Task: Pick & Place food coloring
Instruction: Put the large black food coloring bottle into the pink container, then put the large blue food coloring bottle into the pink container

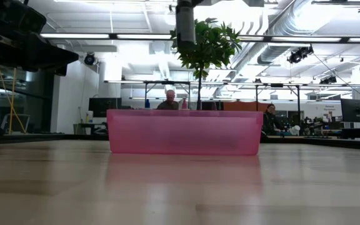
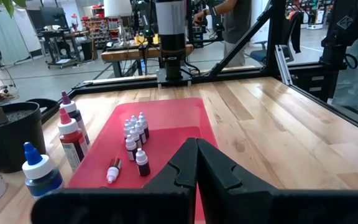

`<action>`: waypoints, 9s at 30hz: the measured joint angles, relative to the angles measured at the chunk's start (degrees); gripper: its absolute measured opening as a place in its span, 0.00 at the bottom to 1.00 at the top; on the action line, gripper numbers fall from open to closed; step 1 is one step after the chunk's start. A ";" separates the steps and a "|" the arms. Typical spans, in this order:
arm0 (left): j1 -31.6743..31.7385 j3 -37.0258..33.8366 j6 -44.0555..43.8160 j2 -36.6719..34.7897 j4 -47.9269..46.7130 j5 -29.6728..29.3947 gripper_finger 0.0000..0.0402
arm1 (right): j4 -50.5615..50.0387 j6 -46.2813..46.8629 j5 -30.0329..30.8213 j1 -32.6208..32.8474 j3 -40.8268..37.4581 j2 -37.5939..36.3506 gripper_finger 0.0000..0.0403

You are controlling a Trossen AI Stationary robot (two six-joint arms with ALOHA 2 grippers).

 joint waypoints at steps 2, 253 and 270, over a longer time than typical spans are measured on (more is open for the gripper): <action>-0.01 0.00 0.01 0.02 0.00 -0.02 0.00 | -1.07 0.40 0.71 0.44 -0.01 0.17 0.29; -0.01 -0.01 0.00 0.02 0.00 0.00 0.00 | 12.57 -6.53 -3.72 -17.40 7.89 22.27 0.76; 0.00 -0.01 0.01 0.00 0.00 0.00 0.00 | 9.45 -6.99 -0.92 -18.39 8.51 23.70 0.76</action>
